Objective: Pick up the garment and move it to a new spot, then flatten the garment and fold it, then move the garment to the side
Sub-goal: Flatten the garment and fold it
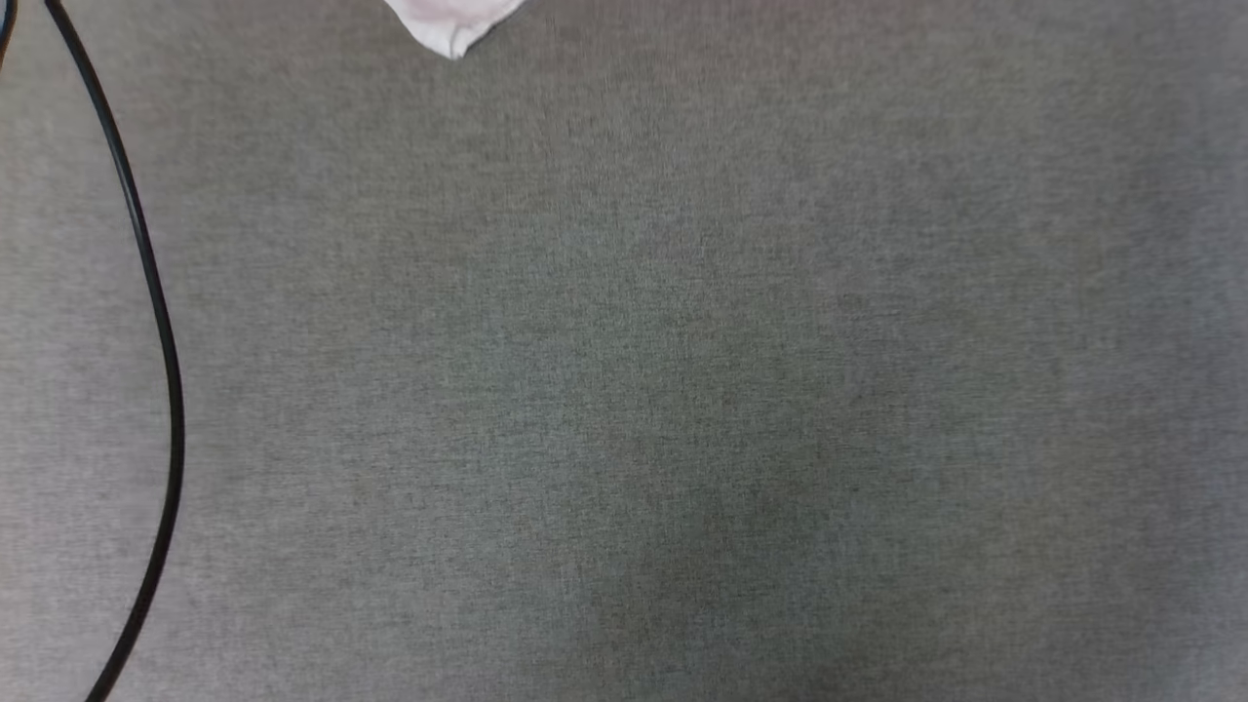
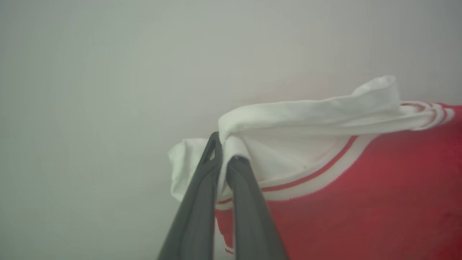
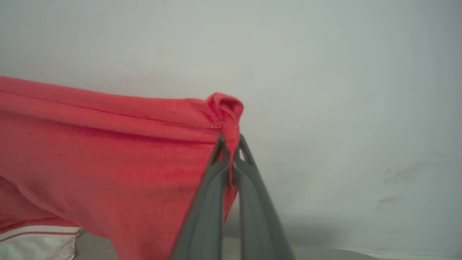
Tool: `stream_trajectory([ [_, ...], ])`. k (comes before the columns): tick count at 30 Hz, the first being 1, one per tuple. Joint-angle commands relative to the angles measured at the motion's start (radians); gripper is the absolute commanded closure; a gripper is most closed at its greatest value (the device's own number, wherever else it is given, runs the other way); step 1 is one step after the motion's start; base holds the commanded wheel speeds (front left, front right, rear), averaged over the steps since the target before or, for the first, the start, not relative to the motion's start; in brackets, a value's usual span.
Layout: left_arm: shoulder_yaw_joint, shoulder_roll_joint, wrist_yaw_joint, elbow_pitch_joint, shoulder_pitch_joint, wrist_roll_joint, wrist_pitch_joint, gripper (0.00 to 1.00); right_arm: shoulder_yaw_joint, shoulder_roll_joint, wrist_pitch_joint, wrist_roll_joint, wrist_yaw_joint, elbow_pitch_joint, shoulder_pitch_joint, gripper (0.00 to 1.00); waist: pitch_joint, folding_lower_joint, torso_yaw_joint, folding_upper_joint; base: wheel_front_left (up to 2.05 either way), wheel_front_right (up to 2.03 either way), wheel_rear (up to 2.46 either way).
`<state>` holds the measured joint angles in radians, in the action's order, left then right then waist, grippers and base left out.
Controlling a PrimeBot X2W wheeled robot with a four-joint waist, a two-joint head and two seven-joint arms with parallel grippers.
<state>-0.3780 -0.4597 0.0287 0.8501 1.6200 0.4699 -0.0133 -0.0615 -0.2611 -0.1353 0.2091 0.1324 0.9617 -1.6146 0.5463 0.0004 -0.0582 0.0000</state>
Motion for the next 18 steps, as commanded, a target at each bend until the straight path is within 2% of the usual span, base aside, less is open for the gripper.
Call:
stream_trajectory([
  [1, 0.015, -0.004, 0.006, 0.024, 0.006, 0.014, -0.011, 1.0, 0.0, -0.011, 0.014, 0.0, -0.003, 0.019, -0.021, 1.0, 0.04, -0.0004, 0.002, 0.0, 0.0, 0.0, 0.0],
  [9, 0.039, 0.034, 0.072, 0.118, -0.141, 0.114, -0.04, 1.0, -0.063, 0.009, 0.068, 0.062, -0.003, 0.096, 0.078, 1.0, 0.022, -0.0004, 0.014, 0.0, 0.0, 0.0, 0.0],
  [18, 0.044, 0.06, 0.097, 0.138, -0.527, 0.221, -0.145, 1.0, -0.175, -0.005, 0.134, 0.2, -0.003, 0.103, 0.403, 1.0, -0.131, -0.0004, 0.026, 0.0, 0.0, 0.0, 0.0],
])
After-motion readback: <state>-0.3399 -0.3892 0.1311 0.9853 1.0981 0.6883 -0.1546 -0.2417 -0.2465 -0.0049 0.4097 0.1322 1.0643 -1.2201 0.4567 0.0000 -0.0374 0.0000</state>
